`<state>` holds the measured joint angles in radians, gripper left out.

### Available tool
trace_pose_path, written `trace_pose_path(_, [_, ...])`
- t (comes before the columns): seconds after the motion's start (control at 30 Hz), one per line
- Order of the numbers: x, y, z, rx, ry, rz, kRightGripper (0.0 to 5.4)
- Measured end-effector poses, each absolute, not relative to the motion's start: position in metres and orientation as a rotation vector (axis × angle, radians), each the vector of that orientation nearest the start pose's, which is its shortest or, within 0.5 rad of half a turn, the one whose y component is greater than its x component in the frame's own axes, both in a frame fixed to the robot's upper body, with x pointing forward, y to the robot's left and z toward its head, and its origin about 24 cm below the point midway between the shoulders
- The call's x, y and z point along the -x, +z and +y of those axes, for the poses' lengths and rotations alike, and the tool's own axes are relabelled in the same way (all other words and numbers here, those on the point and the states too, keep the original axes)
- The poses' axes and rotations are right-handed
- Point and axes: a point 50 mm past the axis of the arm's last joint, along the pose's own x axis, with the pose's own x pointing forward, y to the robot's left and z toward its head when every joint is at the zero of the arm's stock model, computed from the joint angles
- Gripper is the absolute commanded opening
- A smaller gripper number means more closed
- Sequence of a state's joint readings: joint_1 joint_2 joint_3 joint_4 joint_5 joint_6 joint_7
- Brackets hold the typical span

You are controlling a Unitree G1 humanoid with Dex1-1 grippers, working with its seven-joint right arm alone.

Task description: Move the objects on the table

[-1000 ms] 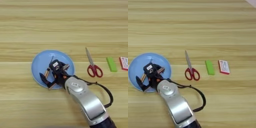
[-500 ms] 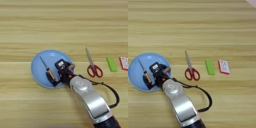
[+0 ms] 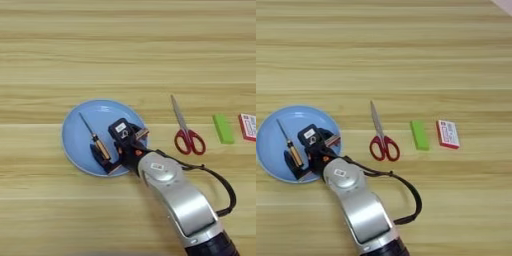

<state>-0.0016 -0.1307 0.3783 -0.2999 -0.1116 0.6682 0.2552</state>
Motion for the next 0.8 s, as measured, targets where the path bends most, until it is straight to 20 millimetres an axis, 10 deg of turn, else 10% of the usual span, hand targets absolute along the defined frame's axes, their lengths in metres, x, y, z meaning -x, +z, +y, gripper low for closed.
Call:
trace_pose_path(0.33, [-0.2285,0.0344,-0.0789,0.218,0.566,0.409,5.33])
trace_pose_path(0.8, [-0.2321,0.0296,-0.0753,0.196,0.595,0.415,3.80])
